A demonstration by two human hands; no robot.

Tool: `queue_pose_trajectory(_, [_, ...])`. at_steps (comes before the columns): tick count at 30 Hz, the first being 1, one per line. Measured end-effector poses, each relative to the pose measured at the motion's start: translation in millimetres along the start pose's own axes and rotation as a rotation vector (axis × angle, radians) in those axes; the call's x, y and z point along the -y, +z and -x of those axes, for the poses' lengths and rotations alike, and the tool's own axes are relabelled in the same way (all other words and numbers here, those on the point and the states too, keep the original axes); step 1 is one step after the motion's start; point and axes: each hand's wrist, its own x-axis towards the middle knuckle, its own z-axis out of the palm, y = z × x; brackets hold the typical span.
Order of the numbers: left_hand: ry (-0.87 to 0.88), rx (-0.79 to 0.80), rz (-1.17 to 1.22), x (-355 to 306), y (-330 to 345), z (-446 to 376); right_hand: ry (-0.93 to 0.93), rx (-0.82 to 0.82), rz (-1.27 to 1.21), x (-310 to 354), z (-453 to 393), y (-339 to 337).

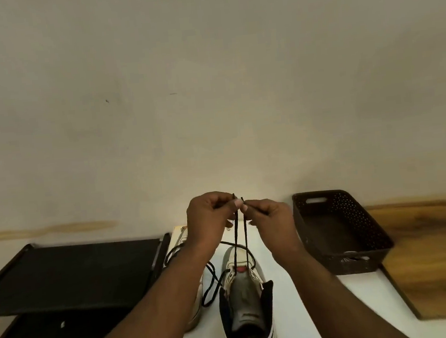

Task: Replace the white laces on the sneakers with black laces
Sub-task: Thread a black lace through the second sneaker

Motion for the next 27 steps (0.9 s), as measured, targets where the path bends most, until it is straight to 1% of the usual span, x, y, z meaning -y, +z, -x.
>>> queue_pose_trajectory(7, [-0.002, 0.06, 0.01, -2.3, -0.9, -12.8, -0.063, -0.004, 0.091, -3.7, -11.0, 7.3])
queue_pose_trajectory(10, [0.006, 0.121, -0.029, -8.1, -3.5, -14.2, -0.06, 0.0, 0.055, -2.0, -9.7, 5.6])
queue_pose_trajectory(14, [0.003, 0.147, -0.036, -16.6, -6.1, -15.7, -0.049, -0.003, -0.029, 4.5, -7.5, 4.6])
queue_pose_trajectory(16, [0.033, 0.152, -0.08, -21.3, -7.3, -19.1, -0.037, -0.017, -0.041, 7.8, -8.6, 4.7])
queue_pose_trajectory(21, [0.158, 0.208, -0.32, -35.7, -5.6, -22.6, -0.031, -0.056, 0.042, 6.8, -13.7, 3.8])
queue_pose_trajectory(23, [0.139, 0.24, -0.371, -38.9, -6.1, -24.2, -0.03, -0.065, 0.07, 3.5, -14.2, 3.5])
queue_pose_trajectory(27, [0.092, 0.293, -0.399, -38.6, -7.4, -26.1, -0.006, -0.09, 0.019, -1.4, -10.2, 5.4])
